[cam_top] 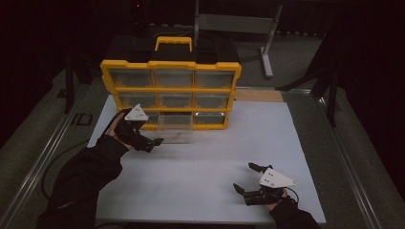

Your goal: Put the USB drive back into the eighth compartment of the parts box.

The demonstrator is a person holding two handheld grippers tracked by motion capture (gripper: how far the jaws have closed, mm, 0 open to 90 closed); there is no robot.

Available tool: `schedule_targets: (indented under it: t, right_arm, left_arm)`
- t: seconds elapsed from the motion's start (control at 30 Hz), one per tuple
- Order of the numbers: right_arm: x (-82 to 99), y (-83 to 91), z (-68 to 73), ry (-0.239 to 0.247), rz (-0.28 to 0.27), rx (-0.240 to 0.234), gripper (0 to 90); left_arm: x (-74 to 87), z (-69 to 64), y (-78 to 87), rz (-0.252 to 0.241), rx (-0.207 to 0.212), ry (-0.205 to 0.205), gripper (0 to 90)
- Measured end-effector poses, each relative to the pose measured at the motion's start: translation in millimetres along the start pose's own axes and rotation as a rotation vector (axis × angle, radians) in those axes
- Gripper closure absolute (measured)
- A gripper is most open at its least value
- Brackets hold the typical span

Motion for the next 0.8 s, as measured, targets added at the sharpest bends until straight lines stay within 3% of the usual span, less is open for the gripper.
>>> schedule_targets:
  t: [0.2,0.8]
  right_arm:
    - [-0.3,-0.5,0.3,0.002,-0.002,-0.002,9.1]
    - [-0.7,-0.6,0.8,-0.001,0.001,-0.001,9.1]
  left_arm:
    - [11.1,-1.7,7.1,-0.013,-0.003,0.01,0.3]
    - [46.8,-11.9,3.2,0.005,-0.007,0.013,0.3]
Point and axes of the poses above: each handheld gripper's, and its own axes: y roughly backward along the jaws, x roughly out of its underside, z roughly to its left, the point moved 3 cm from there along -y, roughly forward along the jaws, and after that the axes turned 4 degrees about y, right-handed, at the moved point
